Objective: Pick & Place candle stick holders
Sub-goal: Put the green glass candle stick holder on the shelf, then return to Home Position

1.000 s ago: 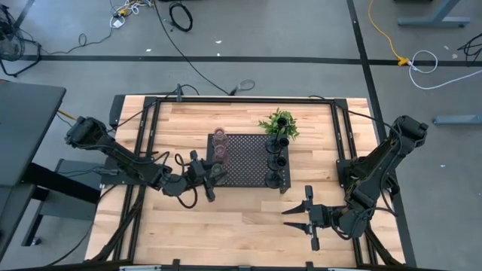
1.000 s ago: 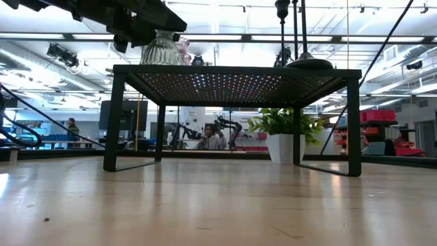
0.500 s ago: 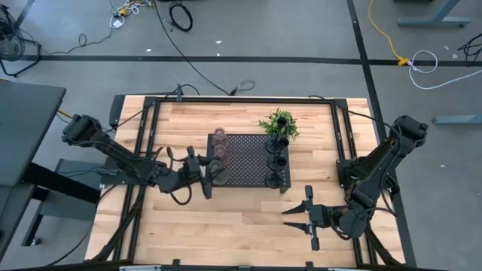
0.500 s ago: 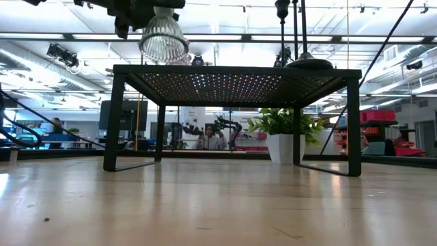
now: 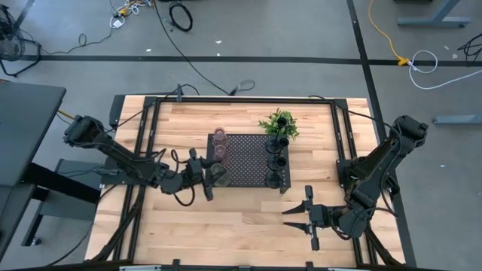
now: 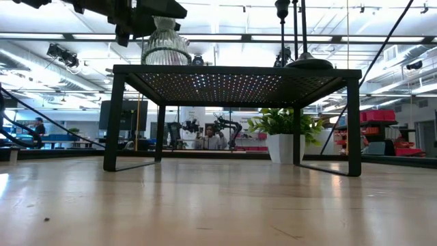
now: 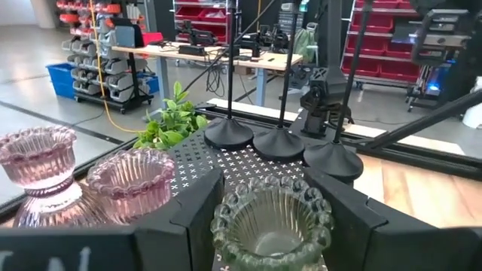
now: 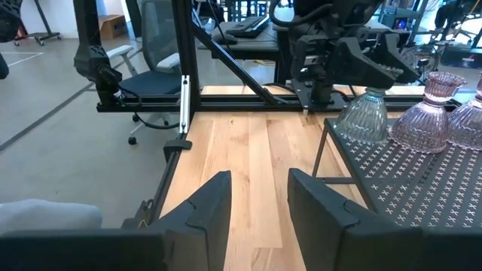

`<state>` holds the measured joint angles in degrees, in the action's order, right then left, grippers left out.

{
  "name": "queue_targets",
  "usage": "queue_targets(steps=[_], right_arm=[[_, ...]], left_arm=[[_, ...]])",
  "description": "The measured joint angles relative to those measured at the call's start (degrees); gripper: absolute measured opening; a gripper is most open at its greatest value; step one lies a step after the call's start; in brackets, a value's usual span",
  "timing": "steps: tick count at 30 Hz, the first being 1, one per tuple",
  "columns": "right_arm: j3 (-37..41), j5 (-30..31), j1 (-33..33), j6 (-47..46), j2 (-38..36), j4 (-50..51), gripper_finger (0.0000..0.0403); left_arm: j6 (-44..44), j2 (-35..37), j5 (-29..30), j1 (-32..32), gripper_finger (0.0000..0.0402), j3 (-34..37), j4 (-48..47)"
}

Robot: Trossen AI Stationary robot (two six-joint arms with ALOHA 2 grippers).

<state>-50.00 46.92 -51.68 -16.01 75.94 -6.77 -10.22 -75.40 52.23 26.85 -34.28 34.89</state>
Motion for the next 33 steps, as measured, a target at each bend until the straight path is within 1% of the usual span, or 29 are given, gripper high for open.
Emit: queue_targets(steps=[2,7,12,18,20,25,31,33], right_arm=[[0.0,0.0,0.0,0.0,0.0,0.0,0.013],[0.0,-0.01,0.0,0.0,0.0,-0.02,0.013],[0.0,-0.02,-0.02,0.0,0.0,-0.02,0.013],[0.0,0.0,-0.01,0.0,0.0,-0.01,0.013],[0.0,0.0,0.0,0.0,0.0,0.0,0.013],[0.0,0.0,0.0,0.0,0.0,0.0,0.013],[0.0,-0.01,0.0,0.0,0.0,0.0,0.013],[0.0,-0.01,0.0,0.0,0.0,0.0,0.013]], left_arm=[[-1.4,0.0,0.16,-0.07,0.0186,0.0,-0.07],[-0.92,0.0,2.08,-0.07,0.0192,0.0,-0.03],[-1.15,0.0,3.52,-0.46,0.0222,0.0,-0.07],[-1.08,0.0,1.75,-0.76,0.0252,0.0,1.34],[-0.9,0.0,1.6,-0.76,0.0254,0.0,2.68],[4.58,0.01,1.6,-0.76,0.0253,0.0,8.85],[6.78,0.02,1.57,-0.96,0.0253,-0.02,13.37],[9.07,0.02,1.57,-0.96,0.0253,-0.02,15.62]])
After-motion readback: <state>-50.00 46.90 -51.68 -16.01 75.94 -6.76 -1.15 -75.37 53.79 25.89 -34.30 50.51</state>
